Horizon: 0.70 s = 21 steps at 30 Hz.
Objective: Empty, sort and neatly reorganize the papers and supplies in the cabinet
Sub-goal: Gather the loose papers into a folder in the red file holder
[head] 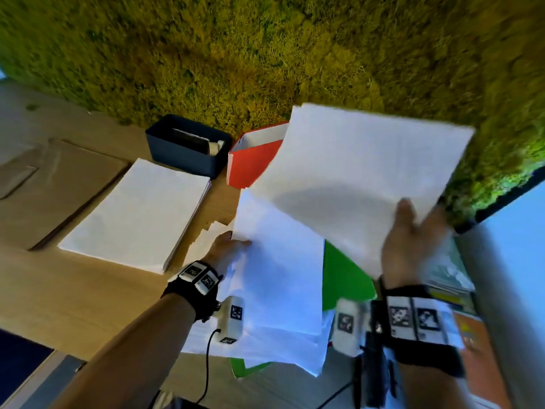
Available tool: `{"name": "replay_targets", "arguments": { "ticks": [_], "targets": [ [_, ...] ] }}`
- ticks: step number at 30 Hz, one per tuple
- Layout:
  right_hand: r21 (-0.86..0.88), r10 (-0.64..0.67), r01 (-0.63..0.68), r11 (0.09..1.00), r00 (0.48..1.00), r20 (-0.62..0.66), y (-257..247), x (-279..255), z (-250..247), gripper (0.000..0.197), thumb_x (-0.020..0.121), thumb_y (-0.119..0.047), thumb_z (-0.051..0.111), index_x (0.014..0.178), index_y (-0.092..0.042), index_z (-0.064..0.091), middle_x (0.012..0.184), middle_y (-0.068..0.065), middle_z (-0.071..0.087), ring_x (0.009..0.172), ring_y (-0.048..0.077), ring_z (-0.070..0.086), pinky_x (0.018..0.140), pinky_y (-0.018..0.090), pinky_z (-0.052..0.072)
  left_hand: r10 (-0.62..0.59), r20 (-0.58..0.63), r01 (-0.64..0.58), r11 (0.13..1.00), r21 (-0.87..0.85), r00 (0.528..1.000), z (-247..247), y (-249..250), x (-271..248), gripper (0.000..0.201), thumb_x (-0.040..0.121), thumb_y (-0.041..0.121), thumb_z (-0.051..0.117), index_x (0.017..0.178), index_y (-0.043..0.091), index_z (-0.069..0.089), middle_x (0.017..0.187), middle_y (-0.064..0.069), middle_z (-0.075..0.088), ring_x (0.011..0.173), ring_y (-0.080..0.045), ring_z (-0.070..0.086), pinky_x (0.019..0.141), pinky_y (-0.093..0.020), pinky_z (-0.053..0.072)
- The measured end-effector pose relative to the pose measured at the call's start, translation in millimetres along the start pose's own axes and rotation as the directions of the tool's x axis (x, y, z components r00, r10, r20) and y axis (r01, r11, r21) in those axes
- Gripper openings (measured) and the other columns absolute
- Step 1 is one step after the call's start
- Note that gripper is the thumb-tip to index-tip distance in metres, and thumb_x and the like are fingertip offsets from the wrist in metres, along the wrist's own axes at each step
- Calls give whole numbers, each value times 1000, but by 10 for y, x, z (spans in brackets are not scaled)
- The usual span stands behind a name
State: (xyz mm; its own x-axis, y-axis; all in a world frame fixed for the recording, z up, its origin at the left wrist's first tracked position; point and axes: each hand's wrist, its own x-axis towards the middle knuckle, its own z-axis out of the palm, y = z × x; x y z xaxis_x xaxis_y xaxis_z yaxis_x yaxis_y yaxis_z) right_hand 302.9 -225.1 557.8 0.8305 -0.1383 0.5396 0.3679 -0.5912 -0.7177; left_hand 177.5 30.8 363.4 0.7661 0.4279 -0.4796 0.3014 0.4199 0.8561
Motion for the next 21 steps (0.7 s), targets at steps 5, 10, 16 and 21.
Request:
{"name": "replay_targets", "arguments": {
  "ticks": [5, 10, 16, 21],
  "targets": [
    [-123, 367, -346, 930, 858, 358, 404, -1071, 519, 54, 93, -31, 56, 135, 1, 48, 128, 28, 56, 115, 42, 55, 89, 42, 45, -24, -135, 5, 990, -144, 991, 15, 109, -12, 52, 87, 53, 62, 114, 10, 65, 117, -22, 64, 102, -40, 63, 83, -45, 53],
    [-295, 502, -451, 842, 455, 736, 687, -1474, 657, 28, 75, -21, 78, 65, 3, 66, 57, 11, 66, 64, 31, 67, 68, 48, 54, 0, -184, -29, 987, -160, 983, 82, 111, -53, 48, 80, 34, 80, 113, 1, 68, 106, -14, 70, 79, -22, 68, 71, -26, 53],
    [-357, 445, -364, 860, 196, 874, 703, -1124, 484, 52, 72, -56, 74, 84, -6, 73, 80, 9, 73, 78, 21, 68, 79, 36, 55, 181, -294, -225, 967, -121, 938, 160, 155, -26, 44, 78, -12, 66, 121, -2, 61, 116, -19, 67, 101, -31, 65, 86, -43, 55],
    [-79, 352, -422, 903, 622, 699, 609, -708, 474, 69, 81, -49, 70, 132, -10, 44, 118, 4, 53, 103, 15, 49, 81, 25, 37, 526, 147, -530, 848, -13, 838, 185, 671, -417, 55, 86, -5, 66, 136, 13, 53, 136, -15, 58, 126, -31, 56, 104, -50, 46]
  ]
}}
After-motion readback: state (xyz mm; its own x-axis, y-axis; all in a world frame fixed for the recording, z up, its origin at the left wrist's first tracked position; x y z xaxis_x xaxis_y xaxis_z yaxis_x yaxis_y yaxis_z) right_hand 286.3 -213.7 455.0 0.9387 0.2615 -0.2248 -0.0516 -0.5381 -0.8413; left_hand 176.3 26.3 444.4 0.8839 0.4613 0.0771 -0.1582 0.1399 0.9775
